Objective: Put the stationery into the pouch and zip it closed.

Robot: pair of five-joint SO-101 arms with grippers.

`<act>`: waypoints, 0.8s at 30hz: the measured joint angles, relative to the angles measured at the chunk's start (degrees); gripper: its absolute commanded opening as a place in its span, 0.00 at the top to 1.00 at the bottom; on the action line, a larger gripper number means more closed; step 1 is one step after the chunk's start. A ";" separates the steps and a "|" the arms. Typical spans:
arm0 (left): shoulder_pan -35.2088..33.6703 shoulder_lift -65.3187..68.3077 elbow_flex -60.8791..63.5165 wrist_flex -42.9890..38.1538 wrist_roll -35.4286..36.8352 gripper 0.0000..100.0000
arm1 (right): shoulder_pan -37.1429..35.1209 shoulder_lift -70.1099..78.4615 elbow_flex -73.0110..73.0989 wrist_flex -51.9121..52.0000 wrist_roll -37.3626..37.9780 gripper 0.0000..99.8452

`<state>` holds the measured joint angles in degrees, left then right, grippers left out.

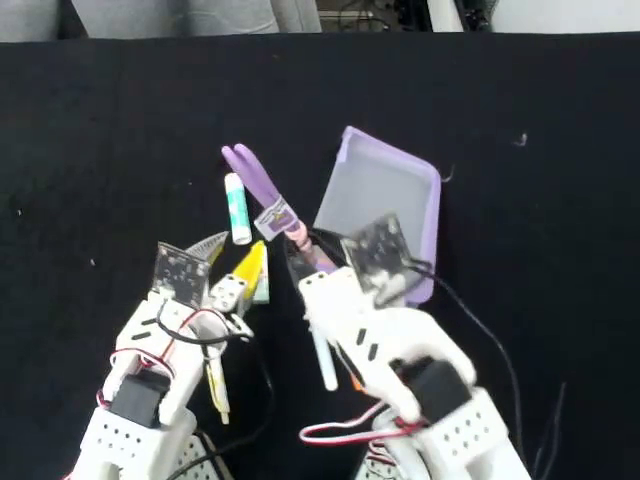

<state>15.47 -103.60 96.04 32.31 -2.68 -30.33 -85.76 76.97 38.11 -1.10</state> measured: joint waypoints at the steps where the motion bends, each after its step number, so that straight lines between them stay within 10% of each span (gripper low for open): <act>1: 0.97 0.00 0.00 0.00 -1.23 0.83 | 0.00 -2.37 0.00 1.23 0.00 0.99; 24: 12.48 11.78 0.35 -9.67 -3.78 0.83 | 0.00 -17.32 3.96 6.07 2.11 0.99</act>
<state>27.96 -91.82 96.40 22.64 -6.46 -30.33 -103.08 80.92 44.18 1.01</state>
